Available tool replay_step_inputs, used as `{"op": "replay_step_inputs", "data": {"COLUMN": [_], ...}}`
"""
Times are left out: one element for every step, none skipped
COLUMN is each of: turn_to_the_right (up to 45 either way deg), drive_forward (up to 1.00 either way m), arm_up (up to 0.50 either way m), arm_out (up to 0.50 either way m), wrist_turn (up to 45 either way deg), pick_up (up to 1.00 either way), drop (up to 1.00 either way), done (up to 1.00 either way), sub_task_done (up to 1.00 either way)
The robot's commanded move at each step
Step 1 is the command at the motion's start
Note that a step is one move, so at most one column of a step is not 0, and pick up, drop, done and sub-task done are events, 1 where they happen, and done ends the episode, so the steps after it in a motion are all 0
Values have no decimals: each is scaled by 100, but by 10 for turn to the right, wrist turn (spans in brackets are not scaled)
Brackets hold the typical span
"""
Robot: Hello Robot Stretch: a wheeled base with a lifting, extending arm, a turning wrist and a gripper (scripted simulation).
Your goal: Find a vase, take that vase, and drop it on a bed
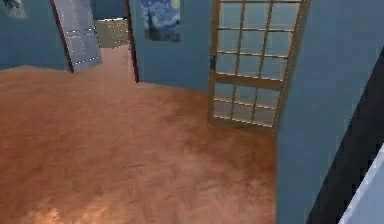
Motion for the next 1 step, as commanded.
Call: {"op": "replay_step_inputs", "data": {"turn_to_the_right": [0], "drive_forward": [35], "arm_up": [0], "arm_out": [0], "wrist_turn": [0], "pick_up": [0], "drop": [0], "done": [0], "sub_task_done": [0]}}
